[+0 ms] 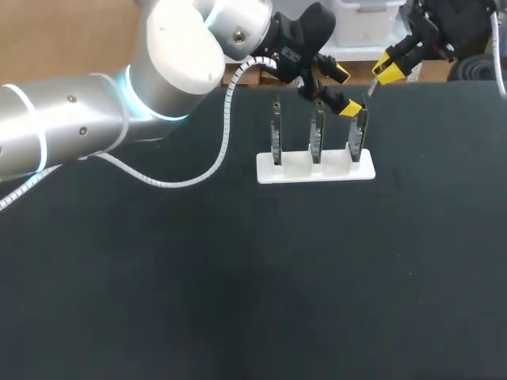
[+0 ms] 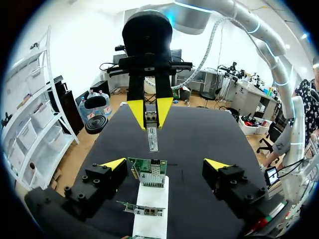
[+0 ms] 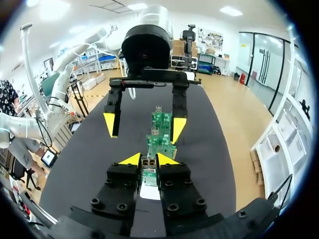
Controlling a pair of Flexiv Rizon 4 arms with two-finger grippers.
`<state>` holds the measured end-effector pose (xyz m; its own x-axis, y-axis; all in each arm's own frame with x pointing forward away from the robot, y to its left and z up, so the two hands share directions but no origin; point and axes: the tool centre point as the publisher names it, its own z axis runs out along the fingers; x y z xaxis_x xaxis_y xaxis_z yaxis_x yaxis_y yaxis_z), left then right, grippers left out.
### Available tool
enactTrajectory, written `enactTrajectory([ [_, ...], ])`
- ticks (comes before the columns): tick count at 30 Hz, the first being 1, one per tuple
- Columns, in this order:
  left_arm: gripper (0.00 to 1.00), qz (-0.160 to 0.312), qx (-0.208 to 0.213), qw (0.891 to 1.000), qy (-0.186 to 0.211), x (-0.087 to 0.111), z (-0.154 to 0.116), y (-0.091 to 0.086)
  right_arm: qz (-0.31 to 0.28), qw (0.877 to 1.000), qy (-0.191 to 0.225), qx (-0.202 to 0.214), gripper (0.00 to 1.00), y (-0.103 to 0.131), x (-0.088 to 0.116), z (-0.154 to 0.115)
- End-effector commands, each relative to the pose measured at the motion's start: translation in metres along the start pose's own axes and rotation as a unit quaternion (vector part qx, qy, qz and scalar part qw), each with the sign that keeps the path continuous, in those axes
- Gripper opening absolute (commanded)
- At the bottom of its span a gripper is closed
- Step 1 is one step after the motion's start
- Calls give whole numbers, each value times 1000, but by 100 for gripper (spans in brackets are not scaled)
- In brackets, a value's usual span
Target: Pick up the optical module with the left hand, and insert it into the network port with the right hand.
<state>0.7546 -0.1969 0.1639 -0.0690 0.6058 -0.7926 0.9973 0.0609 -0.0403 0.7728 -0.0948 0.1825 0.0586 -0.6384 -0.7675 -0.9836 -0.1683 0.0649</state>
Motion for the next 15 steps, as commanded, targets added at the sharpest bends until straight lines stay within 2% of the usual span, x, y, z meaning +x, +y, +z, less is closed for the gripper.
enactTrajectory([
  [1, 100, 0, 2, 1000, 2, -1, 1, 3, 3, 1000, 15, 2, 0, -1, -6, 2],
  [15, 100, 0, 2, 1000, 2, -1, 1, 3, 5, 999, 45, 1, 0, 4, -11, 8],
])
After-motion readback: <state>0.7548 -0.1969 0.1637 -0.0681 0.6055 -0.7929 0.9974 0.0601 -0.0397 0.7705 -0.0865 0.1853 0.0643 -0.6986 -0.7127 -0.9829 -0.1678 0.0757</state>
